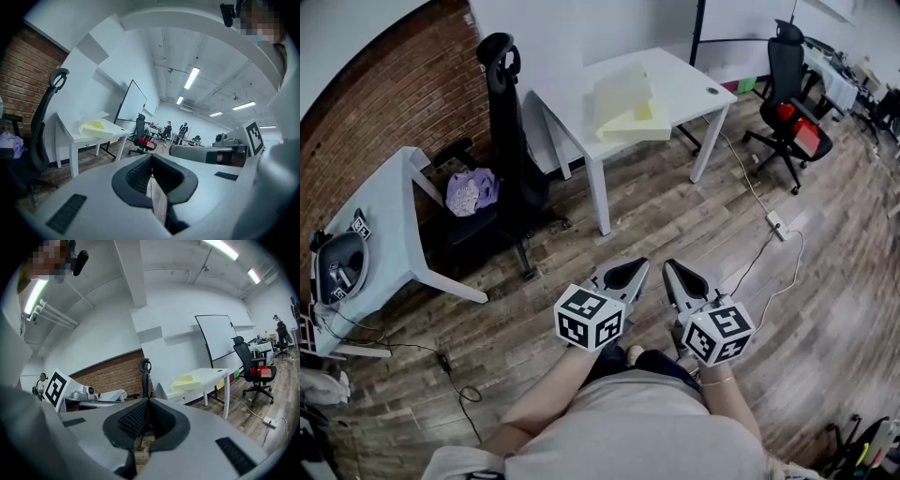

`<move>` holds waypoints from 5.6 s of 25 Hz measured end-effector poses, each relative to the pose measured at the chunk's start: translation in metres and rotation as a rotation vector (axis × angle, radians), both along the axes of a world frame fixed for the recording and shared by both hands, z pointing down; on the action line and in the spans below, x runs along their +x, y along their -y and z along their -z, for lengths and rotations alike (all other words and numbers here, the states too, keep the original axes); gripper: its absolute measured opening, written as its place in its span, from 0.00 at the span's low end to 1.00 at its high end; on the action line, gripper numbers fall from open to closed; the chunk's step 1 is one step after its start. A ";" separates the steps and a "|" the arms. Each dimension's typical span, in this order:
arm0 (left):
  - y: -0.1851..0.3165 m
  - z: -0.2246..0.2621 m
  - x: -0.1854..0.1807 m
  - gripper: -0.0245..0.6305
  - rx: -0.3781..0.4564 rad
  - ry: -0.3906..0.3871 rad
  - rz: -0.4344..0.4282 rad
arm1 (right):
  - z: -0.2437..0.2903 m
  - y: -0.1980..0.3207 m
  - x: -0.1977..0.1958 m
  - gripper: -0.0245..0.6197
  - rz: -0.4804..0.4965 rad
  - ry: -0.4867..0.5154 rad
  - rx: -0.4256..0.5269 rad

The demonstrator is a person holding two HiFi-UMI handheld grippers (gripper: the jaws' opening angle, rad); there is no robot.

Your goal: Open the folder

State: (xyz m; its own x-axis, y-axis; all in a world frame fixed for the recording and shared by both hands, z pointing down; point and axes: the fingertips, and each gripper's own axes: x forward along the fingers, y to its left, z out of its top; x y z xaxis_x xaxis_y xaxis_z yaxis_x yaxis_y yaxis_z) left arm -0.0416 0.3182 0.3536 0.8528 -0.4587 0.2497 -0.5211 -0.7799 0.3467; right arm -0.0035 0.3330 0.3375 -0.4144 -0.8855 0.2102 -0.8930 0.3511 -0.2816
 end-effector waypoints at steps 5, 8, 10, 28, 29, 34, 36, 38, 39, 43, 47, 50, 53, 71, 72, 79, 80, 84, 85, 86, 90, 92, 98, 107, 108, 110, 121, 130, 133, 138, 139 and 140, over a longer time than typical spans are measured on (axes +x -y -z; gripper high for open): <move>-0.001 -0.004 0.018 0.06 0.001 0.006 0.025 | -0.010 -0.002 0.020 0.07 0.018 -0.005 -0.020; 0.000 -0.007 0.022 0.06 -0.009 0.006 0.051 | -0.012 0.000 0.029 0.07 0.012 0.006 -0.022; 0.003 -0.010 0.025 0.06 -0.012 0.010 0.061 | -0.014 0.002 0.031 0.07 0.014 0.014 -0.024; 0.151 -0.021 0.053 0.06 -0.014 -0.006 0.048 | -0.034 0.151 0.068 0.07 -0.032 0.012 -0.045; 0.163 -0.021 0.054 0.06 -0.023 -0.007 0.044 | -0.034 0.163 0.069 0.07 -0.036 0.011 -0.048; 0.220 -0.020 0.064 0.06 -0.025 0.016 0.007 | -0.032 0.224 0.074 0.07 -0.051 0.011 -0.047; 0.241 -0.018 0.067 0.06 -0.021 0.015 -0.003 | -0.030 0.246 0.073 0.07 -0.046 -0.001 -0.044; 0.262 -0.016 0.070 0.06 -0.015 0.012 -0.010 | -0.028 0.267 0.074 0.07 -0.049 -0.007 -0.039; 0.273 -0.015 0.071 0.06 -0.013 0.010 -0.011 | -0.028 0.277 0.075 0.07 -0.052 -0.008 -0.038; 0.310 -0.016 0.074 0.06 -0.011 0.011 -0.011 | -0.029 0.309 0.080 0.07 -0.068 -0.018 -0.045; 0.335 -0.015 0.077 0.06 0.006 0.025 -0.018 | -0.030 0.334 0.086 0.07 -0.102 -0.019 -0.044; 0.348 -0.015 0.076 0.06 0.022 0.037 -0.021 | -0.030 0.349 0.085 0.07 -0.104 -0.022 -0.044; 0.360 -0.016 0.076 0.06 0.018 0.032 -0.021 | -0.031 0.360 0.085 0.07 -0.110 -0.020 -0.046; 0.403 -0.025 0.088 0.07 0.045 0.077 0.060 | -0.050 0.398 0.108 0.07 -0.069 -0.027 -0.104; 0.407 -0.024 0.091 0.06 0.046 0.077 0.068 | -0.050 0.403 0.111 0.07 -0.060 -0.028 -0.106; 0.431 -0.015 0.107 0.07 0.082 0.094 0.107 | -0.045 0.440 0.133 0.07 -0.022 -0.015 -0.105; 0.434 -0.015 0.108 0.07 0.089 0.100 0.119 | -0.046 0.443 0.134 0.07 -0.013 -0.013 -0.108; 0.446 -0.019 0.108 0.07 0.097 0.122 0.157 | -0.054 0.453 0.135 0.07 0.025 -0.007 -0.128; 0.448 -0.020 0.108 0.07 0.099 0.129 0.165 | -0.056 0.455 0.136 0.07 0.031 -0.005 -0.134; 0.449 -0.021 0.108 0.07 0.104 0.139 0.172 | -0.058 0.456 0.137 0.07 0.036 -0.004 -0.140; 0.455 -0.027 0.106 0.07 0.125 0.205 0.199 | -0.065 0.462 0.141 0.07 0.052 0.002 -0.158; 0.457 -0.029 0.106 0.07 0.139 0.237 0.210 | -0.069 0.463 0.143 0.07 0.061 0.004 -0.170; 0.466 -0.022 0.102 0.07 0.214 0.305 0.245 | -0.082 0.470 0.145 0.07 0.083 0.002 -0.208; 0.465 -0.034 0.101 0.28 0.248 0.401 0.209 | -0.098 0.478 0.142 0.07 0.106 0.009 -0.247; 0.465 -0.038 0.101 0.29 0.255 0.426 0.202 | -0.099 0.478 0.142 0.07 0.109 0.011 -0.251; 0.467 -0.045 0.099 0.32 0.272 0.481 0.200 | -0.102 0.479 0.140 0.07 0.116 0.013 -0.259; 0.485 -0.069 0.088 0.39 0.312 0.635 0.240 | -0.121 0.484 0.129 0.07 0.159 0.006 -0.305; 0.491 -0.067 0.092 0.33 0.331 0.603 0.272 | -0.129 0.485 0.124 0.07 0.174 0.001 -0.322; 0.490 -0.067 0.093 0.27 0.332 0.599 0.272 | -0.133 0.484 0.120 0.07 0.183 -0.002 -0.330; 0.488 -0.066 0.097 0.26 0.315 0.579 0.274 | -0.137 0.485 0.119 0.07 0.183 -0.011 -0.335; 0.488 -0.065 0.098 0.25 0.311 0.571 0.277 | -0.137 0.487 0.119 0.07 0.181 -0.013 -0.334; 0.488 -0.064 0.098 0.25 0.307 0.565 0.279 | -0.137 0.488 0.119 0.07 0.179 -0.014 -0.333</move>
